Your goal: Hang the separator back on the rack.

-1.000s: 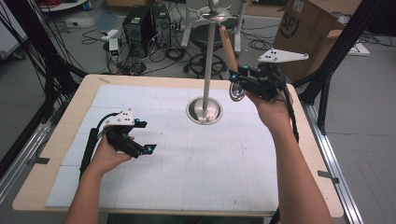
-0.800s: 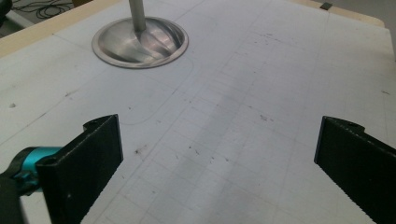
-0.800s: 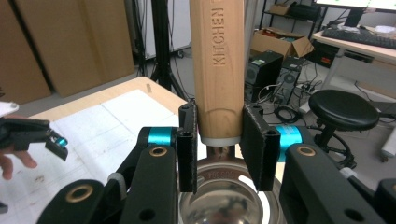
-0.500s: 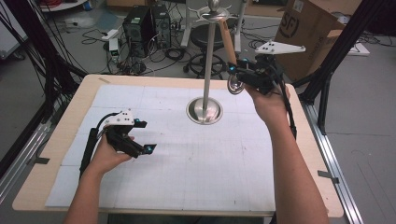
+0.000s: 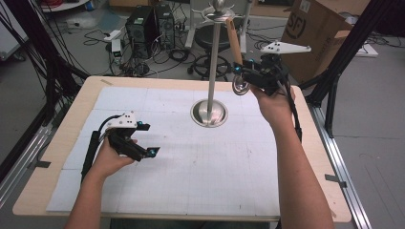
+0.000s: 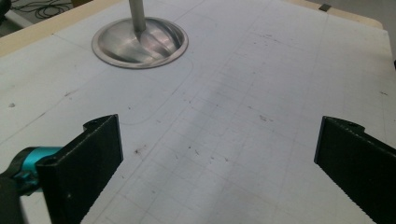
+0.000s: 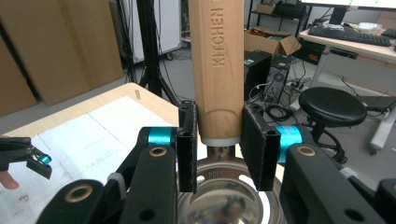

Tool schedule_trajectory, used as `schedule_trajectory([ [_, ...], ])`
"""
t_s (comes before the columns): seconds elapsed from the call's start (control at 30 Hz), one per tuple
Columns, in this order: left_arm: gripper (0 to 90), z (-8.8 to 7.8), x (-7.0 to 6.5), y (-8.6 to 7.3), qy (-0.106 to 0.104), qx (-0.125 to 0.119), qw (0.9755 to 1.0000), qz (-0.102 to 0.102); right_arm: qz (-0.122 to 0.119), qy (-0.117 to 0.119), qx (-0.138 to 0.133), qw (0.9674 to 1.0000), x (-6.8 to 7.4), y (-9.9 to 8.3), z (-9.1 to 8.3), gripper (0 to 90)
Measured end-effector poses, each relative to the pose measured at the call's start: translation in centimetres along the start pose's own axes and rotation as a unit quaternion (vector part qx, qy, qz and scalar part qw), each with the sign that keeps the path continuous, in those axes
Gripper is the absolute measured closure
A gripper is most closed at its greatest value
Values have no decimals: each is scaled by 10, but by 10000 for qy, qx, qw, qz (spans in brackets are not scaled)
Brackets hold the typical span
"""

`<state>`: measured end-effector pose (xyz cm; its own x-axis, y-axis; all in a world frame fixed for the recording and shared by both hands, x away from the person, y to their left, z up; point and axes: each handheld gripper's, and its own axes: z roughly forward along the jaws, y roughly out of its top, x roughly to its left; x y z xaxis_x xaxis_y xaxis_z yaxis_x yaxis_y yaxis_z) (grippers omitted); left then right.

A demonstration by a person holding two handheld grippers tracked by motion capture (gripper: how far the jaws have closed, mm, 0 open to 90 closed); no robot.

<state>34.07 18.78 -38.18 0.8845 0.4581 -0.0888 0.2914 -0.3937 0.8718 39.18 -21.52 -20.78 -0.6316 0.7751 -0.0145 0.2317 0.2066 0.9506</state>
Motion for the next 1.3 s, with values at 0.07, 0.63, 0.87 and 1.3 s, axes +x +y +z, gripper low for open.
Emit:
schedule_trajectory([
  [0.07, 16, 0, 0, 0, -4, 7, 10000, 7, -5, -7, 15, 10000, 0, 0, 1, 689],
  [0.63, 16, 0, 0, -1, 3, -16, 10000, -31, 81, 7, 66, 9999, -5, -3, 6, 689],
  [0.87, 16, -1, 1, -1, 9, -11, 10000, -19, 103, 27, 80, 9999, -5, -4, 11, 689],
  [1.3, 16, -1, 1, -1, -4, -25, 10000, -37, 151, 56, 144, 9998, -6, -7, 22, 688],
])
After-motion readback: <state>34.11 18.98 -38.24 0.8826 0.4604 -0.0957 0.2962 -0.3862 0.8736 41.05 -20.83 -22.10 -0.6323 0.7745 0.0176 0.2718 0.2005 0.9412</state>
